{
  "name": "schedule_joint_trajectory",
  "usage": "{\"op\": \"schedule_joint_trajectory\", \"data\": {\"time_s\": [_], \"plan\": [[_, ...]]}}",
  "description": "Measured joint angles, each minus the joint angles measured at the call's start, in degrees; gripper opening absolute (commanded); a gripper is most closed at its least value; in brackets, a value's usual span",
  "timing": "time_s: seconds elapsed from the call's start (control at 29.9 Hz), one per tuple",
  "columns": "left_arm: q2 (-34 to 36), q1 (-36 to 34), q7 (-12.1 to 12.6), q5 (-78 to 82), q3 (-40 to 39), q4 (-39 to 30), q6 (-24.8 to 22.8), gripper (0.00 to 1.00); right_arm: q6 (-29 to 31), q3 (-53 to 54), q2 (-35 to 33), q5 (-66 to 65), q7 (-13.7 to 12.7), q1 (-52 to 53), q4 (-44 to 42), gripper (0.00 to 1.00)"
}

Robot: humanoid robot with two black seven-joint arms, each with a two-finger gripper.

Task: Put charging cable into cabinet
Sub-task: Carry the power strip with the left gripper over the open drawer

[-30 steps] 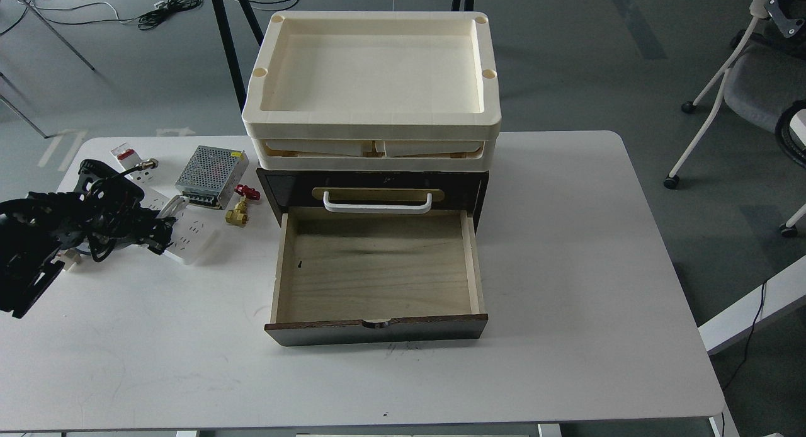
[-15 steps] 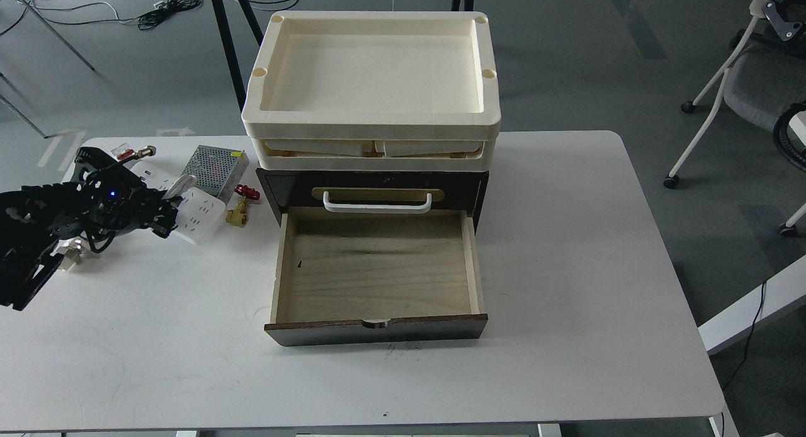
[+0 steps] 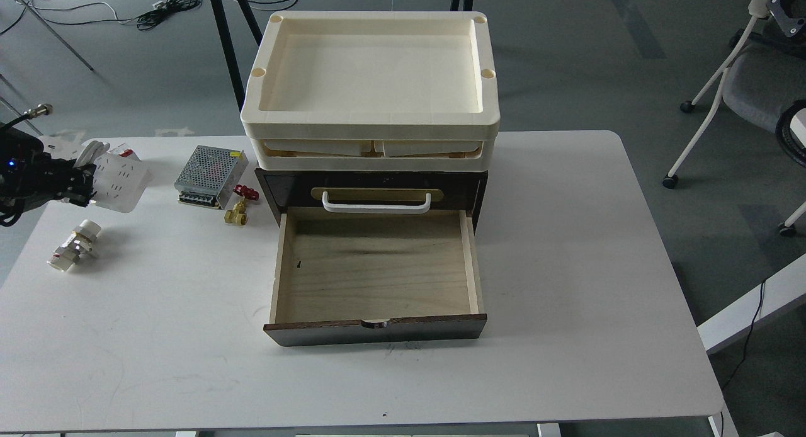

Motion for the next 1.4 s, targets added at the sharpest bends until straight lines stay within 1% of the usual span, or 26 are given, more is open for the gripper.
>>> {"op": "schedule_joint_trajectory", "data": {"time_s": [0.1, 0.23, 0.27, 0.33, 0.43, 0.54, 0.7, 0.8, 0.9, 1.0, 1.2, 1.4], "plan": [[3.54, -0.11, 0.01, -1.87, -0.46, -0.08, -1.92, 0.00, 0.00, 0.00, -0.04, 0.00, 0.00, 0.00, -0.09, 1.00], [7.33, -0.11, 0.01, -6.95, -0.65, -0.62, -8.28, 0.00, 0.00, 0.10, -0.06, 0.00, 0.00, 0.05, -0.20, 1.00], [8.96, -0.11, 0.03, -8.17, -0.66, -2.05, -9.58, 0.00, 0.00, 0.15, -0.06, 0.00, 0.00, 0.08, -0.21, 1.00], [13.31, -0.11, 0.03, -9.51, -0.72, -8.50, -11.22, 0.00, 0.00, 0.19, 0.02, 0.00, 0.02, 0.15, -0.25, 1.00], [22.63, -0.18, 0.01, -11.37, -0.78, -23.20, -15.35, 0.00, 0.00, 0.26, 0.12, 0.00, 0.06, 0.25, -0.30, 1.00], [31.18, -0.24, 0.01, -16.22, -1.63, -38.05, -20.83, 0.00, 0.00, 0.27, 0.18, 0.00, 0.07, 0.26, -0.32, 1.00], [39.88, -0.28, -0.01, -22.60, -3.93, -56.37, -26.28, 0.00, -0.01, 0.19, 0.19, 0.00, 0.07, 0.26, -0.60, 1.00], [42.89, -0.25, 0.00, -26.87, -4.87, -65.84, -28.98, 0.00, -0.01, 0.14, 0.18, 0.00, 0.07, 0.26, -0.64, 1.00], [43.70, -0.20, 0.01, -31.12, -5.15, -72.87, -30.52, 0.00, -0.06, 0.05, 0.18, 0.00, 0.07, 0.21, -0.65, 1.00], [42.15, -0.42, 0.02, -36.21, -6.23, -76.06, -32.07, 0.00, -0.76, -0.04, 0.18, 0.00, 0.07, 0.17, -0.67, 1.00], [32.35, -0.62, 0.02, -44.43, -10.56, -76.81, -32.57, 0.00, -3.54, -0.05, 0.18, 0.00, 0.07, 0.52, -0.66, 1.00], [22.61, -0.42, 0.02, -45.88, -11.24, -77.33, -32.59, 0.00, -6.07, -0.12, 0.18, 0.00, -0.02, 1.71, -0.51, 1.00]]}}
